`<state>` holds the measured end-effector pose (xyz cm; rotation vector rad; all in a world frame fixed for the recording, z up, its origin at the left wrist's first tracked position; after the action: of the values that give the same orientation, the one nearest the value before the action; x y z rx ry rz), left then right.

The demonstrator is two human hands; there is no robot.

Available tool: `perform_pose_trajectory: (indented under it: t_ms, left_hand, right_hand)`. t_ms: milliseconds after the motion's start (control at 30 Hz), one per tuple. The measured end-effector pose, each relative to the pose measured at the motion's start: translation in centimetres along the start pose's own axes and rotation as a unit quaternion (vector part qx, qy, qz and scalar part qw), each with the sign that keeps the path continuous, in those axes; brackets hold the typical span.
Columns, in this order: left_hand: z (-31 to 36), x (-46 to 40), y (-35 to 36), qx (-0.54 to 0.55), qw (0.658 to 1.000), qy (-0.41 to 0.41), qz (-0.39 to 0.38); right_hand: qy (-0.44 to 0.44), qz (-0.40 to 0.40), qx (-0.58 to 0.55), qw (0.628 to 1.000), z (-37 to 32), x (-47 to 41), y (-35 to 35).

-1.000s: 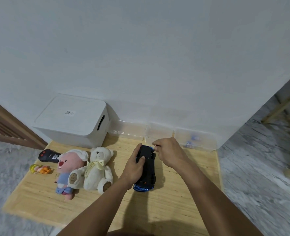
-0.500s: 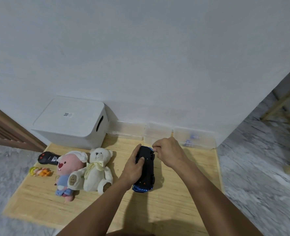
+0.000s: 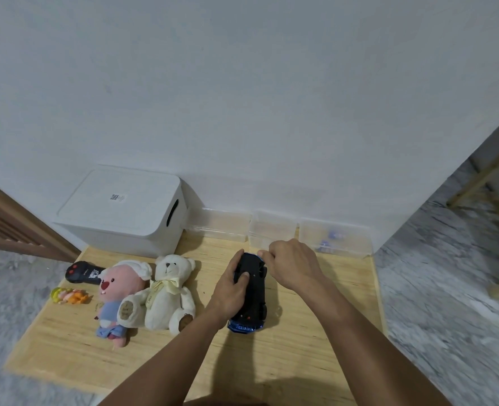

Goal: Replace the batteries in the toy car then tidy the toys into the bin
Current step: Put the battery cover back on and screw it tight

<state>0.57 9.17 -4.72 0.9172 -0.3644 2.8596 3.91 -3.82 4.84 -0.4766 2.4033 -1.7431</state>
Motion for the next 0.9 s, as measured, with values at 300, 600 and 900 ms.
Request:
perform_pose_trajectory:
  t_ms: [300, 600, 900]
  left_hand:
    - [-1.4, 0.0, -1.8, 0.057, 0.996, -0.058, 0.02]
    - [-3.2, 0.1, -3.3, 0.183, 0.974, -0.132, 0.017]
    - [-3.6, 0.5, -3.5, 0.221, 0.964, -0.144, -0.003]
  right_hand:
    - [0.139, 0.12, -0.21, 0.96, 4.5, 1.6, 1.5]
    - [0.207, 0.065, -0.202, 0.955, 5.2, 3.8, 10.4]
    - [0.166, 0.039, -0.144, 0.975, 5.2, 4.1, 12.6]
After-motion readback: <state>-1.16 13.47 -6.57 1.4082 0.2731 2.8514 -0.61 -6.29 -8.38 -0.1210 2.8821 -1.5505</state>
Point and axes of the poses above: each hand's wrist, its own x-axis away from the middle knuckle, its own y-axis out of the palm, z = x × y, the point moved 10 cm from there along -x, towards the middle knuckle, and after that the axes turned 14 degrees about -y, right-handed, at the moved point
